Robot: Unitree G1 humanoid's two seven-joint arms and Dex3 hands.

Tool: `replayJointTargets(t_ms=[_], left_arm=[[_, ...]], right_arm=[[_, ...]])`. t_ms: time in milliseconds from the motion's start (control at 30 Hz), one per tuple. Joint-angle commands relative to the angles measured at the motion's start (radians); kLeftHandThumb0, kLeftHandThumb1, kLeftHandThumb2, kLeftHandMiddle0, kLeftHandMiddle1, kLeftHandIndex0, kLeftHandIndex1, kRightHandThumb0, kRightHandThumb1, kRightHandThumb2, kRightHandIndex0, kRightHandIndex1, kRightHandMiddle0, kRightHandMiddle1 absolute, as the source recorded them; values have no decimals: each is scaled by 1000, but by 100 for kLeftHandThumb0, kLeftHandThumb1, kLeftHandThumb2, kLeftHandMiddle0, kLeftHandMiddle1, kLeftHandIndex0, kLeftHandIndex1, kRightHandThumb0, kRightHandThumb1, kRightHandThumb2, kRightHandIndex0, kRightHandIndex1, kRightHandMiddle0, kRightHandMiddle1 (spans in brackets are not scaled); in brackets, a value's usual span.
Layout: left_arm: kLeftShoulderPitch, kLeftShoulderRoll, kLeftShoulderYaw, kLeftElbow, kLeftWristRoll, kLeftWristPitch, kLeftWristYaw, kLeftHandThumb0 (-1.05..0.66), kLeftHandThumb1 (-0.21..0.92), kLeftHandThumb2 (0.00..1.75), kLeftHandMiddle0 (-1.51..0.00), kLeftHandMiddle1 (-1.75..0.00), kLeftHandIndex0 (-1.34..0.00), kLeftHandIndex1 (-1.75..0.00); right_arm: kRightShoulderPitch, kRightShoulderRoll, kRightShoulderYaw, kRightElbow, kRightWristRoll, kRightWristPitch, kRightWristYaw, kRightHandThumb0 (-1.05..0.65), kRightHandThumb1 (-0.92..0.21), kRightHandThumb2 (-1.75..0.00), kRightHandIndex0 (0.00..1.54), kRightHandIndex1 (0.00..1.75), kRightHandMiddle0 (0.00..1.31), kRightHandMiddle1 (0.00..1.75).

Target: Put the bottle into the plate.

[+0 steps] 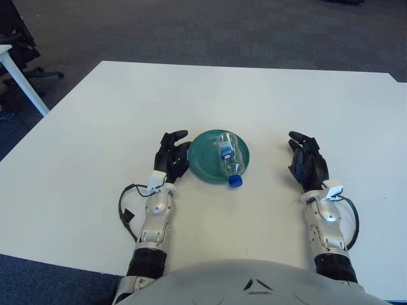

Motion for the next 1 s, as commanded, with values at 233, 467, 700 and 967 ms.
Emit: replayJointTargets(t_ms=[233,467,700,967], left_arm=[[19,-12,4,40,-7,27,-2,-59,90,62,-58,-82,-39,-113],[17,-10,5,44,-13,25,-10,-58,89,63,-59,-82,-39,-113],[16,-12,8,45,-20,24,-15,-57,87,64,-59,-83,-39,-113],[14,-12,10,46,-34,25,-24,-57,86,66,-59,-84,-39,-113]], right_arm=[[18,-2,-5,22,1,34,0,-69,-92,-74,28,55,0,88],[17,-2,-4,22,1,34,1,-68,-92,-74,28,55,0,89],[16,-1,-4,19,1,40,0,-68,-92,-73,28,55,0,89],[14,-1,-3,18,-3,48,-5,-69,-92,-74,29,55,0,88]])
